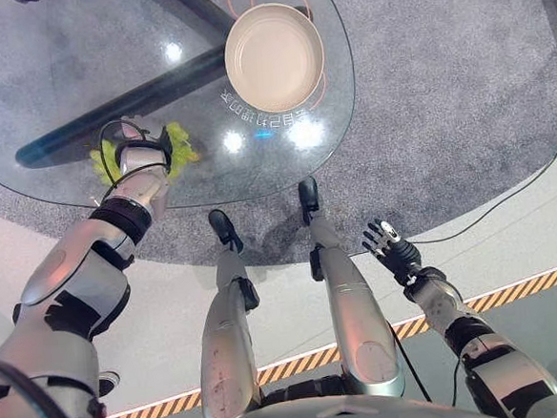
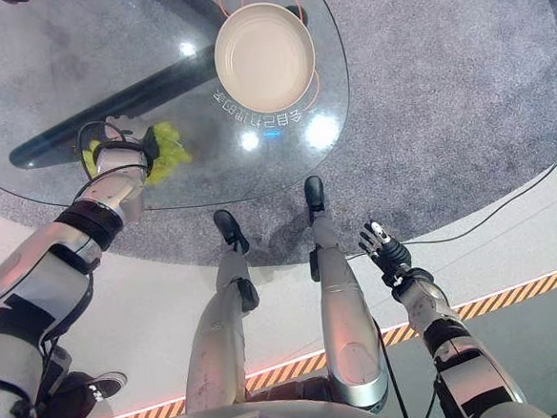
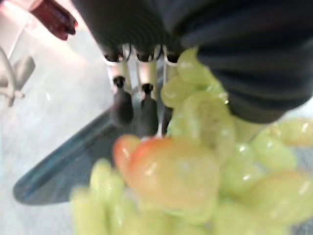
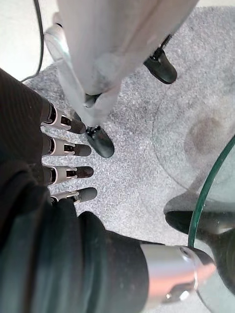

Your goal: Pick up fruits into the plate

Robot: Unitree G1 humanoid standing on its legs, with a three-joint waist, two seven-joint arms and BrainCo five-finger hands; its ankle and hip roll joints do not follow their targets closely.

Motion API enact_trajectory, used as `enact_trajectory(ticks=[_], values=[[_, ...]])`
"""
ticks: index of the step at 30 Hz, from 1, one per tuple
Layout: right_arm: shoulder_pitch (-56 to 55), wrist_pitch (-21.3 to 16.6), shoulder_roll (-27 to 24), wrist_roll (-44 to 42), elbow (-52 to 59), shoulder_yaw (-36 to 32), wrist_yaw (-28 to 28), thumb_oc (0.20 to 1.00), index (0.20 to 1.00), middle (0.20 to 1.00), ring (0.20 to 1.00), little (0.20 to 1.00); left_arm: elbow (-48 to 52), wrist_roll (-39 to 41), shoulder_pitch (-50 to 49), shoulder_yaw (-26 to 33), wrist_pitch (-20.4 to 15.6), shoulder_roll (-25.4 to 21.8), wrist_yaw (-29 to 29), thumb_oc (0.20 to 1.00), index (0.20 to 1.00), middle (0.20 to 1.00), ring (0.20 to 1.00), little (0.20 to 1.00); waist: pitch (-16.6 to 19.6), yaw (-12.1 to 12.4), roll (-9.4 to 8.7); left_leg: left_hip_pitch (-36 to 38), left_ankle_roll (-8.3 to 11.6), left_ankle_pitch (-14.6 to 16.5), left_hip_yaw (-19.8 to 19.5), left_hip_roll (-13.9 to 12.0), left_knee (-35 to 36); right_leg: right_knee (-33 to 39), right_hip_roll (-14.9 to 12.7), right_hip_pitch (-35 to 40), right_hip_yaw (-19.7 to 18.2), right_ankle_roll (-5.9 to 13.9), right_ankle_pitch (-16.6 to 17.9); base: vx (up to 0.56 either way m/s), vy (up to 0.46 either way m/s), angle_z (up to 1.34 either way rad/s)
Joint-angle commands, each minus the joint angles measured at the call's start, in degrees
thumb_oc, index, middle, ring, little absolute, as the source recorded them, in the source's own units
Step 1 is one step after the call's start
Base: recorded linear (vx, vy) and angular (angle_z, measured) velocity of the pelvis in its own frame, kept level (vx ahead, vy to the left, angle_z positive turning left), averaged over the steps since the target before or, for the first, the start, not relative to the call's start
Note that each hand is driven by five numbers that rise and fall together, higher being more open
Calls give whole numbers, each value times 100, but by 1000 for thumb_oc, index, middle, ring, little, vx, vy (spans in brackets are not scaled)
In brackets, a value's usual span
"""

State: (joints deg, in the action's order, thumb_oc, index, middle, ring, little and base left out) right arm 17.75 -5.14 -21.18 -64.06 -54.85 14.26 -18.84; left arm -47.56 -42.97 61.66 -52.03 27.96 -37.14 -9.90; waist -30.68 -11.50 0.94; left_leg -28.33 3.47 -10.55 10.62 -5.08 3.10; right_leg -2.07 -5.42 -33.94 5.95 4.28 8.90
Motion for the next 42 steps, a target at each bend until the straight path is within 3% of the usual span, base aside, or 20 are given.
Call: enact_trajectory(ticks=[1, 6, 13, 16, 21, 24, 33, 42], values=[[-348, -92, 98, -198, 248, -177, -14, 1000, 1000, 1000, 1000, 1000, -182, -316, 266, 57, 166, -369, -33, 200, 200, 200, 200, 200, 88, 46, -361, -146, 89, 227, 25, 200, -402, -157, 264, -16, -287, 134, 160, 0, 0, 0], [-311, -137, 167, -195, 244, -158, -2, 1000, 1000, 1000, 1000, 1000, -604, -201, 276, 26, 13, -265, 223, 200, 200, 200, 200, 200, 88, 30, -421, -111, 102, 202, 41, 177, -334, -112, 287, 10, -286, 144, 194, 0, 0, 0], [-219, -233, 192, 8, 296, -73, -27, 1000, 1000, 1000, 1000, 1000, -1393, 948, 162, 263, -503, -71, 1378, 200, 200, 200, 200, 200, 88, 19, -479, 41, 111, 180, 54, 142, -277, -101, 312, 146, -304, 144, 174, 1, 1, 0], [-198, -362, 191, 88, 446, 11, -70, 1000, 1000, 1000, 1000, 1000, -1642, 1590, 83, 509, -935, -60, 1895, 200, 200, 200, 200, 200, 88, 31, -478, 164, 115, 169, 39, 150, -234, -91, 325, 261, -318, 134, 138, 11, 6, -7], [-129, -562, 155, 212, 920, 148, -119, 1000, 1000, 1000, 1000, 1000, -1645, 2815, -99, 1114, -2086, -284, 2454, 200, 200, 200, 200, 200, 88, 145, -414, 493, 116, 161, -18, 179, -154, -75, 301, 578, -294, 119, 58, 21, -12, 0], [-120, -658, 88, 336, 1302, 193, -112, 1000, 1000, 1000, 1000, 1000, -1273, 2851, -163, 1360, -2302, -500, 2387, 200, 200, 200, 200, 200, 88, 228, -376, 693, 118, 190, -65, 213, -138, -51, 255, 804, -230, 129, 21, 34, -36, 3], [159, -641, -202, 826, 2164, 293, 56, 1000, 1000, 1000, 1000, 1000, -357, 2600, -381, 1662, -2483, -707, 2269, 200, 200, 200, 200, 200, 102, 430, -308, 1166, 63, 337, -194, 297, -154, -86, 173, 1306, -25, 140, -108, 46, -44, 9], [47, -491, -815, 2236, 3361, 306, 269, 1000, 1000, 1000, 1000, 1000, 1074, 2840, -1201, 2111, -2818, -1213, 1987, 200, 200, 200, 200, 200, 528, 551, -247, 1656, 64, 458, -211, 326, -74, 10, 99, 1808, 126, 192, -210, 90, -28, 5]])
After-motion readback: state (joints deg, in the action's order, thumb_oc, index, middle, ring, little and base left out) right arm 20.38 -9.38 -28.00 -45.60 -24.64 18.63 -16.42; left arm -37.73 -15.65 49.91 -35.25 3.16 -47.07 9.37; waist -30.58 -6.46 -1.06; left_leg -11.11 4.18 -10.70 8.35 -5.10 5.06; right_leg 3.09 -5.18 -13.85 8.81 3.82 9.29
